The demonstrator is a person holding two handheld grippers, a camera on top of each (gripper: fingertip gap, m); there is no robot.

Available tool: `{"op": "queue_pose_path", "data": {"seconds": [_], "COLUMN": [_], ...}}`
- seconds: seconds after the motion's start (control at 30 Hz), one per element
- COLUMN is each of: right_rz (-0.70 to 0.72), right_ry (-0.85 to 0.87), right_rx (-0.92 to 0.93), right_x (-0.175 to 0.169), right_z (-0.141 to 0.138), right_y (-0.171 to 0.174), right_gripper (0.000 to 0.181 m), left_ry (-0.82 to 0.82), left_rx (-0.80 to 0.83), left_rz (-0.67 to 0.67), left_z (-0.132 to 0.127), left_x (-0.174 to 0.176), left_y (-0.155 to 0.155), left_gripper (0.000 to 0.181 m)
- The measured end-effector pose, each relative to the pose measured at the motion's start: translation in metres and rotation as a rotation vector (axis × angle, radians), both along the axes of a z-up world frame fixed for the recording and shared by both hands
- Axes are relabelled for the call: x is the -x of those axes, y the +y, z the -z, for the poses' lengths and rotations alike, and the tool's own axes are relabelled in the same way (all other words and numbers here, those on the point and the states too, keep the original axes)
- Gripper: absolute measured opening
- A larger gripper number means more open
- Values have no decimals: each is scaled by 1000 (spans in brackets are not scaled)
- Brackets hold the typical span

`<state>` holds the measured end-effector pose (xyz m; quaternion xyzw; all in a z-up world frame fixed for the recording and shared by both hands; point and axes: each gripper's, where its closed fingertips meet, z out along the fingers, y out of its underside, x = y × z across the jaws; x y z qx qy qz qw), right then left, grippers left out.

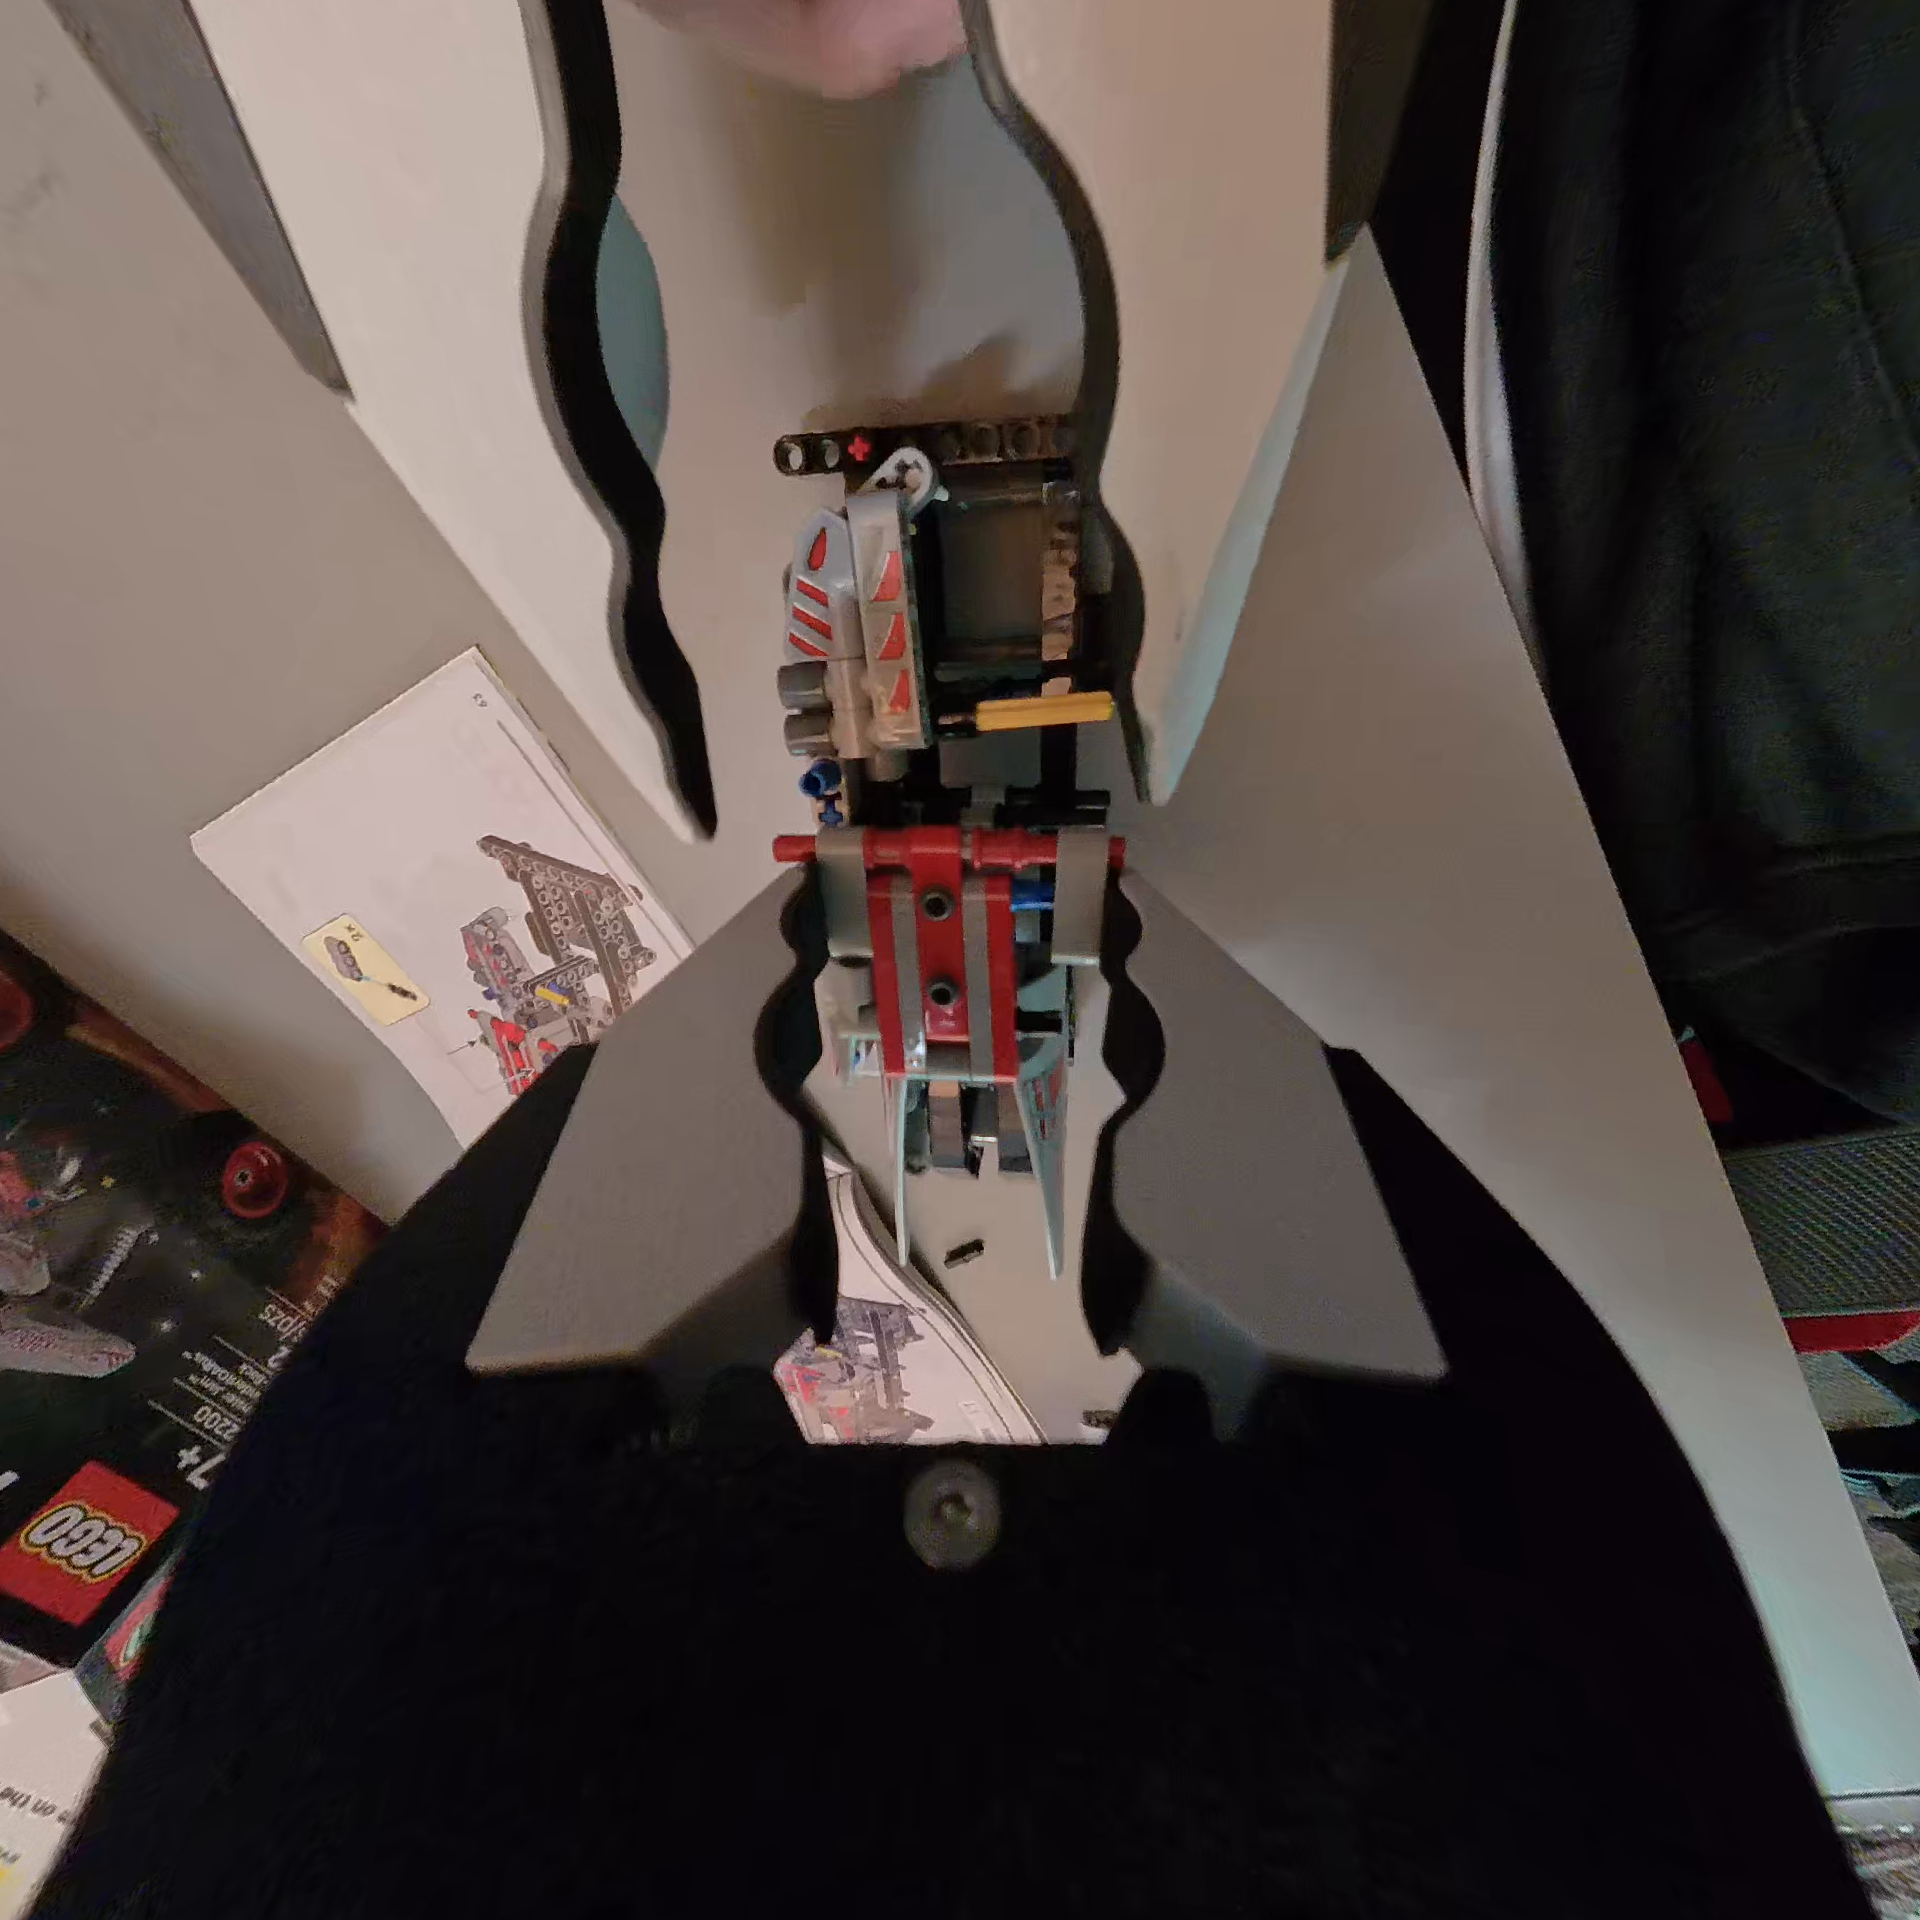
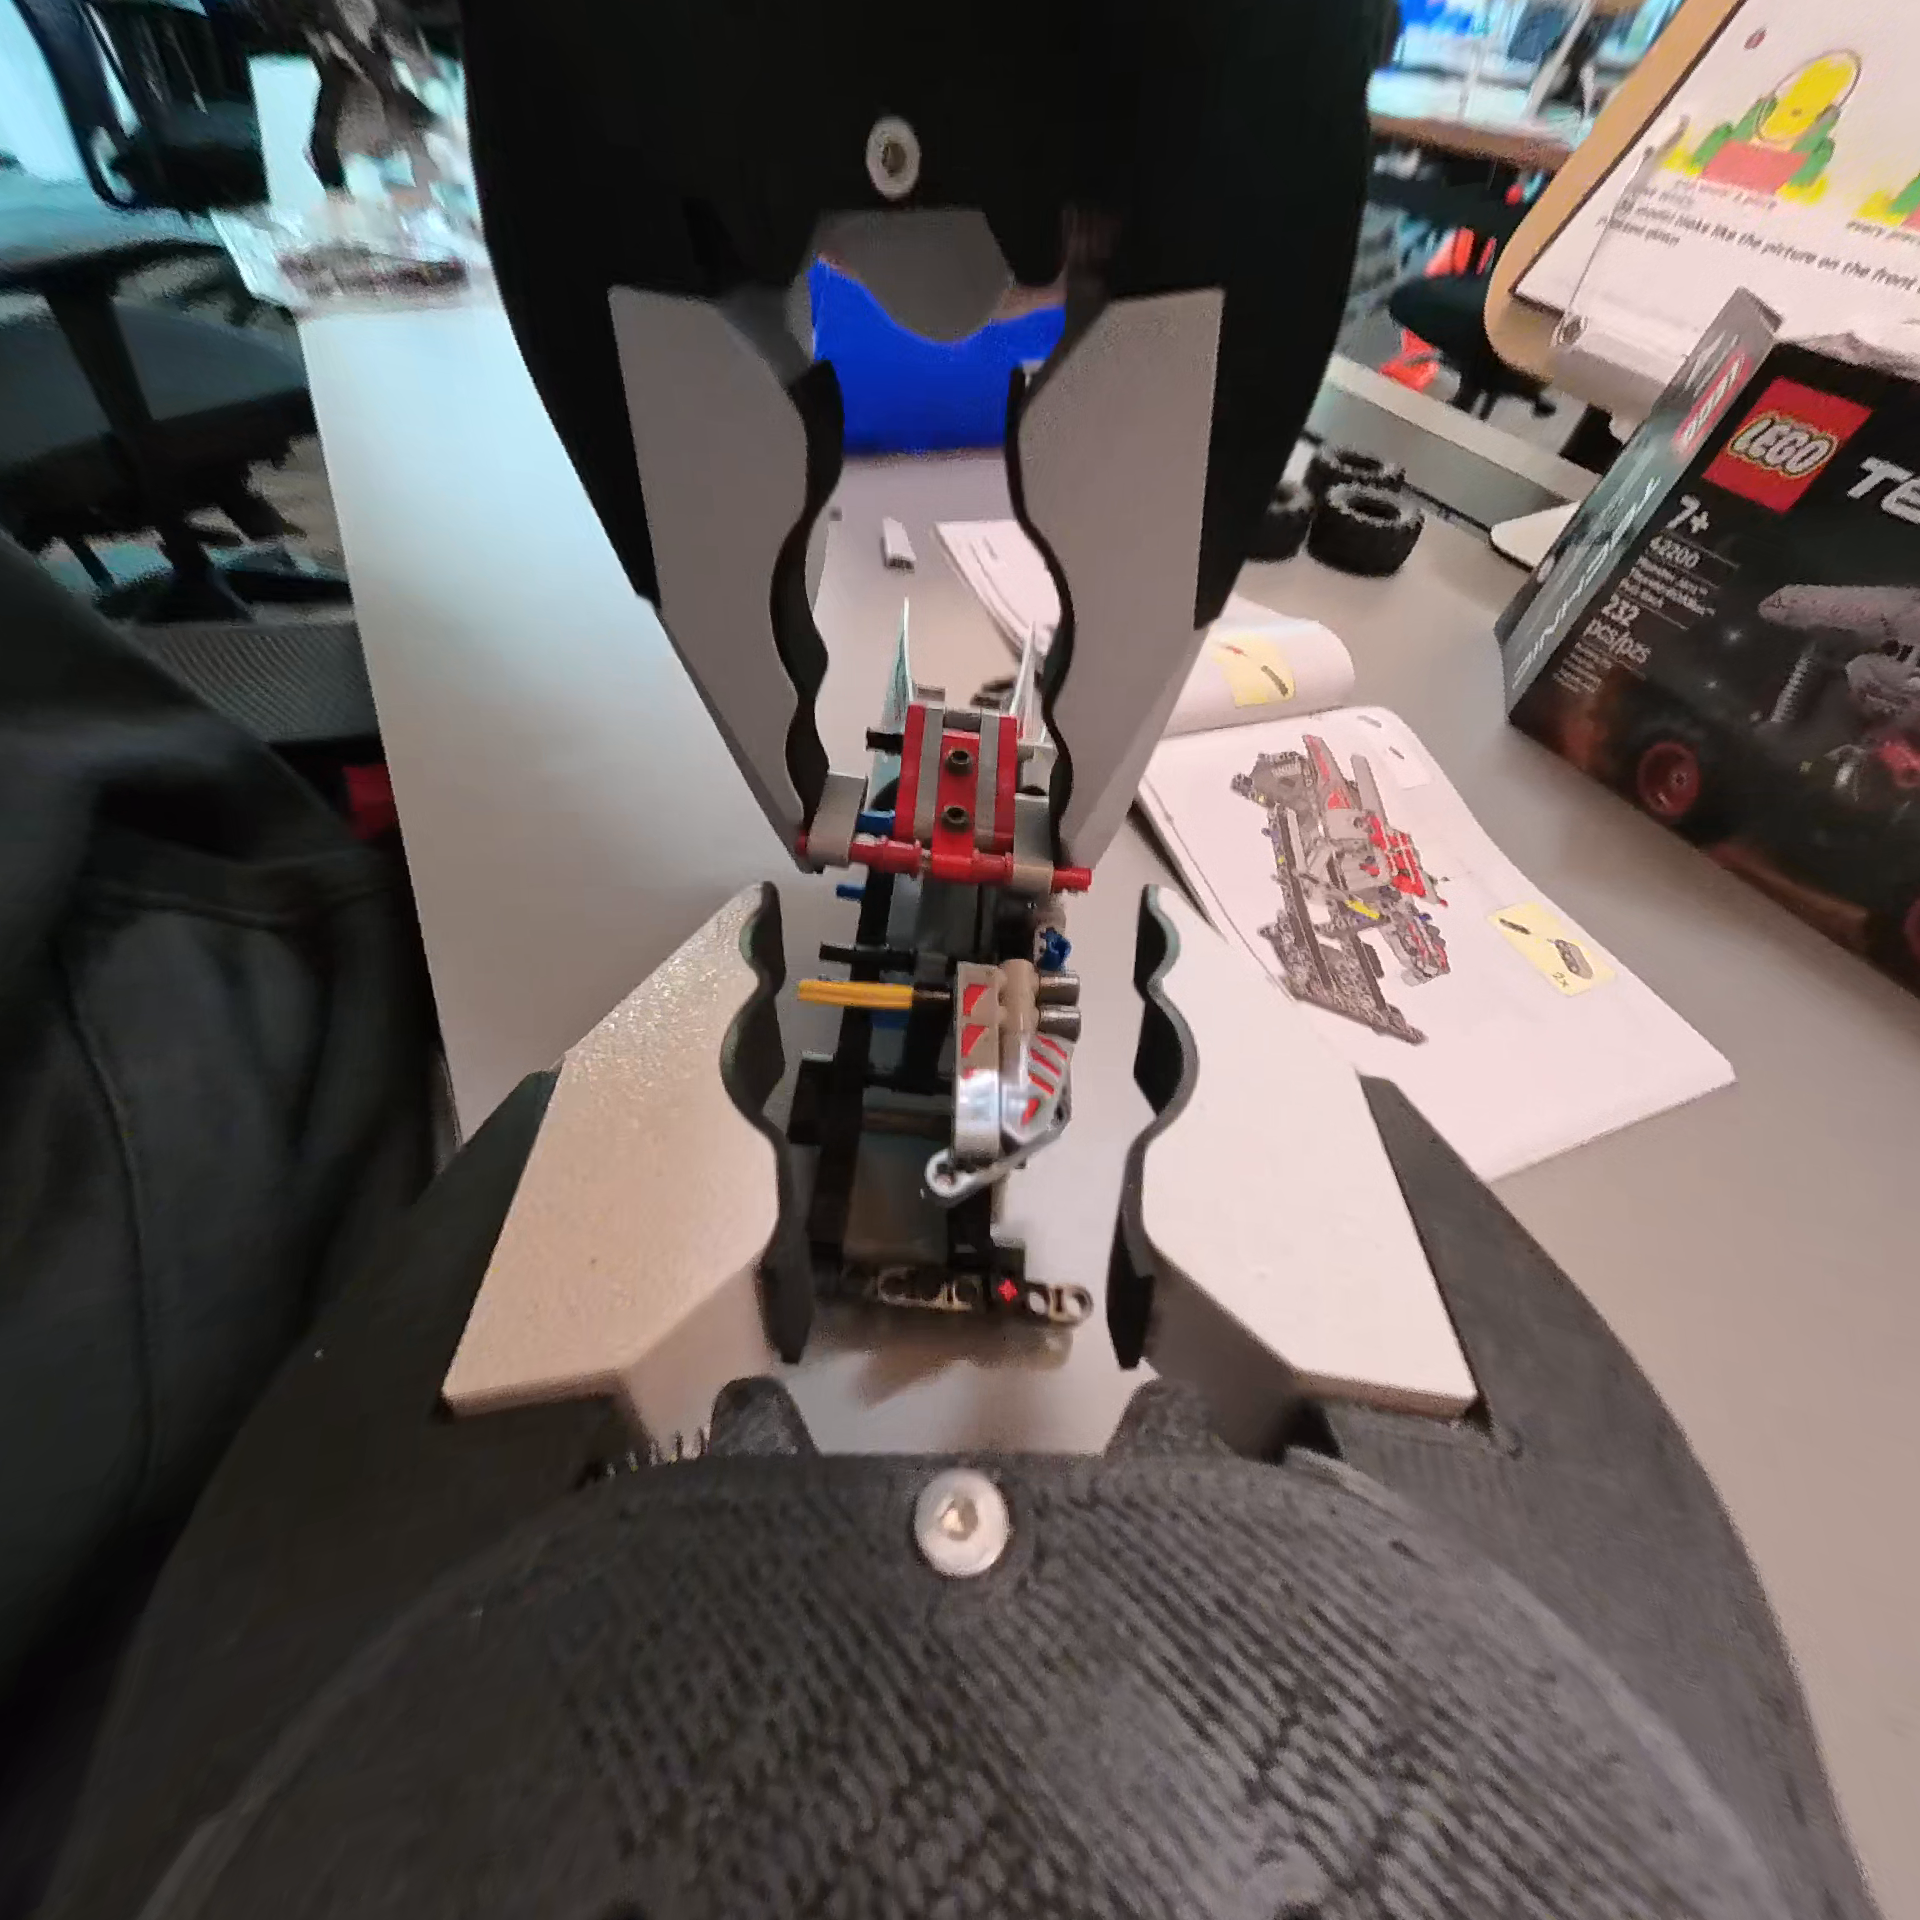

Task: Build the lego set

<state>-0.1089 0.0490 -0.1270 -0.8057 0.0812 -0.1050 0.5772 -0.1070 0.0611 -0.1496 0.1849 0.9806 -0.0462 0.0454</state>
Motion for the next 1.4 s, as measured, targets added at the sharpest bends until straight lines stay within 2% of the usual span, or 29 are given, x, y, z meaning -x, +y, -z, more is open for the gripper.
{"op": "queue_pose_path", "data": {"seconds": [0.17,0.33,0.5,1.1,1.2,1.23,1.3,1.37,1.4], "right_rz": [12,-4,-36,-30,-24,0,1,-5,-36], "right_ry": [-13,-36,-1,5,-10,-32,-26,-32,-12], "right_rx": [-56,-68,-71,-79,-40,-21,-21,-17,-25], "right_x": [-5,-4,1,1,1,-3,-3,-1,4], "right_z": [-2,3,2,2,3,3,3,4,3], "right_y": [3,7,8,10,10,8,8,8,10], "right_gripper": [61,46,55,55,53,41,41,44,57], "left_ry": [6,8,5,8,16,12,10,6,11], "left_rx": [20,22,22,13,2,0,0,8,14], "left_rz": [7,14,12,19,35,37,30,24,16], "left_z": [0,0,0,1,1,1,1,1,0], "left_x": [0,0,0,1,4,4,4,3,2], "left_y": [0,0,0,0,0,0,0,0,0], "left_gripper": [51,51,51,51,51,51,51,51,51]}}
